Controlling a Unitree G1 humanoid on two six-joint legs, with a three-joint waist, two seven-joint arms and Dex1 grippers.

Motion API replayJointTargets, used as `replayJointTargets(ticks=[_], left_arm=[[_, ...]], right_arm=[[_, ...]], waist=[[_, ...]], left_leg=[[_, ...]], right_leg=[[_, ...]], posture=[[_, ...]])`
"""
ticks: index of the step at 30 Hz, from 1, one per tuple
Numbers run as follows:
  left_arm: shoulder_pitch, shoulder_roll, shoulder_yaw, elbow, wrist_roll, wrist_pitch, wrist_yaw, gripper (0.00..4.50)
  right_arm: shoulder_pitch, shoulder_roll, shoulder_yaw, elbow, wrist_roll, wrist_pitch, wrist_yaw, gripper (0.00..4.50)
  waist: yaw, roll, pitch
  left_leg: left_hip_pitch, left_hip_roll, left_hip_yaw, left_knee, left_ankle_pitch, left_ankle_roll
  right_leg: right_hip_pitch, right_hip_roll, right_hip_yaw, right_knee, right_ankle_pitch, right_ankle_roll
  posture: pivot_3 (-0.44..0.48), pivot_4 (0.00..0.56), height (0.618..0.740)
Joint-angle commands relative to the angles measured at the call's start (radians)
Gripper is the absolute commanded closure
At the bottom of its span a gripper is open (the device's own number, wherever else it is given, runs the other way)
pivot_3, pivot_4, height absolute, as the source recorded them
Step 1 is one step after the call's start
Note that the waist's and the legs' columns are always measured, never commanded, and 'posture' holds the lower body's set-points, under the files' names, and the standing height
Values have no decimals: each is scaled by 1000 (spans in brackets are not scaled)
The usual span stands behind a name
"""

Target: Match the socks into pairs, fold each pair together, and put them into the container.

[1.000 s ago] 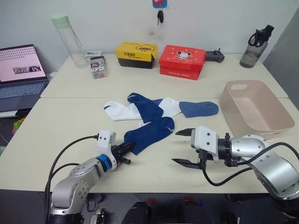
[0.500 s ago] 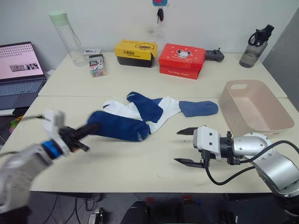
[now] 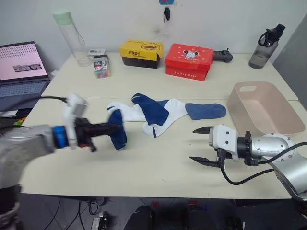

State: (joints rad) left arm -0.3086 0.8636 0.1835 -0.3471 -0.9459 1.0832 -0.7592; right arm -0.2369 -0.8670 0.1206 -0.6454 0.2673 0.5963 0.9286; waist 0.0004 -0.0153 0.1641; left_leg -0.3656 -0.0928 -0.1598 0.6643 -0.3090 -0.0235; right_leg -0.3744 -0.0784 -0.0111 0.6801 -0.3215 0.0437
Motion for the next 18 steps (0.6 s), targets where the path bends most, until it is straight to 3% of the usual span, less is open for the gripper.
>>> replayJointTargets(ticks=[1,10,14,18], left_arm=[[-64,-53,-89,-14,23,-5,11,4487],[-209,-296,-365,146,168,-55,-25,4487],[-254,-360,-456,212,274,-113,-32,3544],[-263,-364,-446,199,292,-143,-71,2240]], right_arm=[[17,-26,-42,-53,2,2,-13,0],[92,-52,-80,-115,2,37,-47,0],[118,-60,-99,-140,2,57,-60,0],[132,-63,-100,-152,1,61,-70,0]], waist=[[-1,-1,0],[0,-2,1],[-1,-2,1],[-3,-2,1]], left_leg=[[0,0,0,0,0,0],[0,0,1,1,0,0],[0,0,0,1,0,0],[0,0,1,1,0,0]], right_leg=[[0,0,0,0,0,0],[0,0,0,0,0,0],[0,0,0,0,0,0],[0,1,0,0,0,0]], posture=[[0,150,726],[0,150,726],[0,150,726],[0,150,726]])
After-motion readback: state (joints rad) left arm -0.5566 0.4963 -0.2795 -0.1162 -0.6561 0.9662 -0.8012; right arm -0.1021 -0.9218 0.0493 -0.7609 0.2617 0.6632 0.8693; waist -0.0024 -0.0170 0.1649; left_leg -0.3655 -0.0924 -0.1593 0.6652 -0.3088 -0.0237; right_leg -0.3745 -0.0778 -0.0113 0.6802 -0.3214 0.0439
